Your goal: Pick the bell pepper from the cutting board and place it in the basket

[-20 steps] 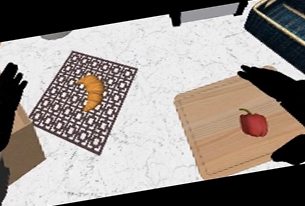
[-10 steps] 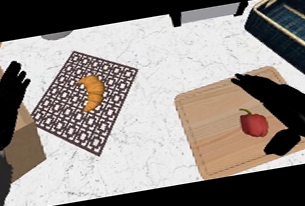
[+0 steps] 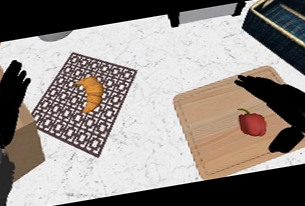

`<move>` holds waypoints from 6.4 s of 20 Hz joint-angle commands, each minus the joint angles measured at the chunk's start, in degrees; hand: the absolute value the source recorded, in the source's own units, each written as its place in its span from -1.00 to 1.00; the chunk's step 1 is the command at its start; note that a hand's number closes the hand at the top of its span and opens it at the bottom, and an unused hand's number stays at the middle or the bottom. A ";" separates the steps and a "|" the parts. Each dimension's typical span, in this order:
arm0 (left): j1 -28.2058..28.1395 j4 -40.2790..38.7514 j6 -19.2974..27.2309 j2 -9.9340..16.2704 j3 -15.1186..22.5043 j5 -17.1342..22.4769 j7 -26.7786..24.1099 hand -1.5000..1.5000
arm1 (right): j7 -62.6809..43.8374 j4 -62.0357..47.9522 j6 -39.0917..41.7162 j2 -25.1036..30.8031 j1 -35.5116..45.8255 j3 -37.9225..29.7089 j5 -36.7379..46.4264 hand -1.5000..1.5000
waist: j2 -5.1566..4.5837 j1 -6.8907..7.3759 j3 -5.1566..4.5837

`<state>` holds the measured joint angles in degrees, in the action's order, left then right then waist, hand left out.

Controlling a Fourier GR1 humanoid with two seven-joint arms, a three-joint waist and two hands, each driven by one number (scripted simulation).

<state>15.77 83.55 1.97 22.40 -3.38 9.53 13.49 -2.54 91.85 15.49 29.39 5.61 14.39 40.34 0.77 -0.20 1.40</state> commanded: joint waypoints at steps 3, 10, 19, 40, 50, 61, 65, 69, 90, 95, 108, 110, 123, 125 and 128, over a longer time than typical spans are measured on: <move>-4.16 -1.13 -0.05 -1.65 0.15 0.11 1.73 0.00 | 5.73 -1.19 -0.44 0.07 -2.22 -1.04 -1.63 -1.00 | -0.73 0.23 -1.38; -4.93 -0.67 -0.41 -2.65 0.26 -0.95 1.17 0.00 | 6.42 -2.54 -2.35 -0.56 -3.18 1.32 3.10 -1.00 | -0.78 0.28 -1.40; -4.04 -3.13 -1.59 -3.46 -0.85 -1.17 0.17 0.00 | 5.15 -7.72 -5.05 -2.57 -0.31 1.10 7.51 -1.00 | -0.95 0.37 -1.41; -2.64 0.91 -3.14 -3.82 -1.19 -2.08 2.32 0.00 | -25.97 -19.11 -12.80 -24.96 14.83 -9.68 11.61 1.00 | -2.29 3.56 -1.48; -0.46 0.75 -3.68 -6.47 1.72 -2.77 3.11 0.00 | -45.79 -27.93 -36.85 -29.32 39.38 -15.20 10.76 1.00 | -2.90 7.48 -1.38; 1.08 -1.07 -2.19 -6.42 0.67 -4.40 4.80 0.00 | -59.12 -45.65 -50.78 -29.34 65.27 -17.82 28.01 1.00 | -2.17 4.64 -1.64; -1.93 -0.81 -3.86 -4.97 -1.37 -3.45 2.31 0.00 | -62.15 -52.31 -51.09 -26.18 70.98 -20.37 31.98 1.00 | -2.08 4.64 -1.64; -1.94 -2.65 -3.54 -5.94 -1.27 -4.23 0.91 0.00 | -63.18 -57.69 -49.27 -23.31 76.39 -22.60 34.00 1.00 | -2.28 3.93 -1.66; -2.94 -0.80 -4.27 -5.73 -2.79 -5.11 1.70 0.00 | -64.45 -74.26 -50.78 -6.25 81.23 -28.70 42.54 1.00 | -2.01 2.76 -1.51; -2.69 0.03 -4.81 -5.23 -4.93 -3.17 3.32 0.00 | -57.34 -74.72 -55.48 -4.07 73.69 -31.20 40.14 1.00 | -1.65 1.87 -1.40; -3.55 -0.42 -6.11 -5.74 -4.44 -4.43 2.30 0.00 | -59.09 -73.98 -65.57 2.53 66.42 -33.95 40.83 1.00 | -2.09 2.11 -1.47; -2.57 -0.80 -6.59 -5.45 -5.23 -3.53 3.08 0.00 | -55.93 -73.64 -65.41 3.25 66.19 -37.04 37.25 -1.00 | -1.98 2.13 -1.36; -2.72 -1.47 -6.28 -6.35 -5.41 -5.33 1.40 0.00 | -45.95 -70.69 -71.14 4.19 63.68 -41.19 31.50 -1.00 | -1.62 1.76 -1.36; -1.41 0.41 -3.81 -6.97 -4.67 -6.88 4.74 0.00 | -48.60 -67.78 -76.46 2.89 63.26 -42.17 31.46 -1.00 | -1.19 1.14 -1.34; -3.59 -0.87 -5.09 -6.69 -6.13 -5.81 2.10 0.00 | -48.37 -63.93 -79.84 2.95 61.86 -44.75 29.05 -1.00 | -0.92 0.24 -1.41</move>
<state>15.34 86.66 -3.48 17.31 -9.03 3.40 16.68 -48.19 24.28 -56.26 32.52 68.43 -28.10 71.33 0.25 1.12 1.03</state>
